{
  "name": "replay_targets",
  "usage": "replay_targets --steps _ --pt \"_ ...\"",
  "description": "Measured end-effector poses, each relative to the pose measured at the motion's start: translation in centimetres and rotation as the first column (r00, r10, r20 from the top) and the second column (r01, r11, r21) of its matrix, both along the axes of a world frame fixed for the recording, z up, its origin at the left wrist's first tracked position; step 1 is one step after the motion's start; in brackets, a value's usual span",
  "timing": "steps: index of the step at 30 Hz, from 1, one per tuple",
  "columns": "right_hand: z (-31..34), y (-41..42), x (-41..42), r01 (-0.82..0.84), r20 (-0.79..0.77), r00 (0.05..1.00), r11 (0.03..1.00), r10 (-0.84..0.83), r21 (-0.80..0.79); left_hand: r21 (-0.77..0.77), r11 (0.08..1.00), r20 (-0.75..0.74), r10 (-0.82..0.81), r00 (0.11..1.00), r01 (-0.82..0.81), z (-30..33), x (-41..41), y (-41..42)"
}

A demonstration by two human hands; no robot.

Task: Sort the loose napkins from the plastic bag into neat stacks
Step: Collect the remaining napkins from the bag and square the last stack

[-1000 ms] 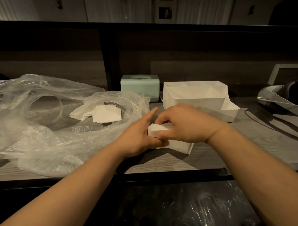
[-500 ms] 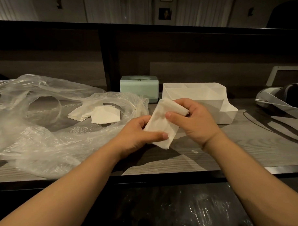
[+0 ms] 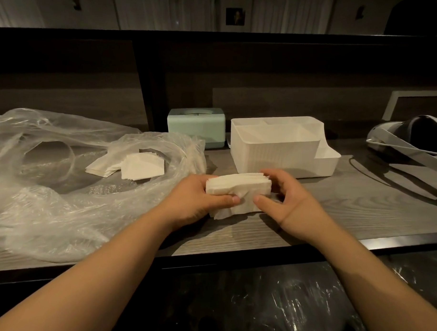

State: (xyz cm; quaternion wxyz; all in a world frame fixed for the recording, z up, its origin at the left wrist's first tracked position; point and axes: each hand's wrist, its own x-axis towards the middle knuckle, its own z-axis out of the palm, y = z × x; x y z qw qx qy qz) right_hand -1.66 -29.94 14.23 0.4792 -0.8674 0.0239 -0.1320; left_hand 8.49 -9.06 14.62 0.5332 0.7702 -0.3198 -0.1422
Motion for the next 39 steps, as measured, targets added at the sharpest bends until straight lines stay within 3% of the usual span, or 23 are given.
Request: replay_targets --steps 4,6,10,14,18,24,29,39 --pt "-0.7 0.4 -0.2 -0.002 -0.088 0.996 0.935 -0.031 -0.356 0.033 0.998 0.046 -0.055 0.997 0.053 0.1 0.2 0.2" --pt "-0.7 0.6 0.0 -0.024 -0.154 0.987 0.901 -0.048 -0.433 0.061 0.998 0.093 -0.039 0.995 0.033 0.1 0.2 0.2" --pt "0.1 0.9 -0.1 -0.087 -0.171 0.985 0.926 0.025 -0.367 0.062 0.997 0.117 -0.054 0.992 0.047 0.1 0.2 0.2" --pt "1.4 0.8 -0.5 -0.080 -0.169 0.984 0.990 0.059 -0.117 0.044 0.998 0.104 -0.054 0.993 0.049 0.0 0.0 0.2" --pt "1.1 0.3 -0.3 -0.029 -0.137 0.990 1.000 0.028 -0.010 0.049 0.998 0.103 -0.044 0.994 0.039 -0.1 0.4 0.3" --pt "-0.5 0.3 -0.5 0.199 0.242 0.952 0.980 -0.189 -0.015 -0.016 1.000 0.063 -0.019 0.998 0.021 -0.4 0.5 0.2" --pt "-0.3 0.0 -0.5 0.033 0.094 0.995 0.998 -0.038 0.060 -0.039 0.998 0.012 -0.056 0.998 0.056 -0.5 0.5 0.3" --pt "0.2 0.0 -0.5 -0.073 0.065 0.996 0.993 0.067 0.088 -0.034 0.997 0.003 -0.068 0.998 0.068 -0.1 0.2 0.4"
